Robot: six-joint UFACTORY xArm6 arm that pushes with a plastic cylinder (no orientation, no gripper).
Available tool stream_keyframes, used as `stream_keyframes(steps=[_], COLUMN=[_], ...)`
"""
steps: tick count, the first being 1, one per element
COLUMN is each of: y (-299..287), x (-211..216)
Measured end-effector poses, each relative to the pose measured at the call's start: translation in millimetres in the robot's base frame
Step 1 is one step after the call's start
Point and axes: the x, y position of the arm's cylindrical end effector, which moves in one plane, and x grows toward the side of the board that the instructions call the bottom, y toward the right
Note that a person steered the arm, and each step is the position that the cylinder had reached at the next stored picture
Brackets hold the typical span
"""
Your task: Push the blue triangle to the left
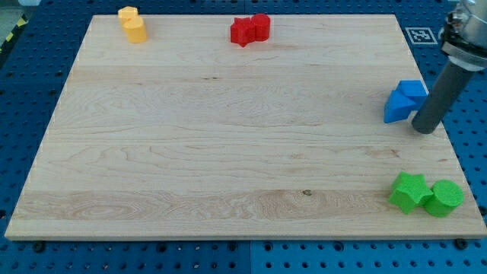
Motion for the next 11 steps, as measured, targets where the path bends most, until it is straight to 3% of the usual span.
stream_keyframes(steps=[2,4,9,11], y=[-13.7,-67.0,-92.5,-140.6], x=[-32.1,-33.5,-21.4,-32.1])
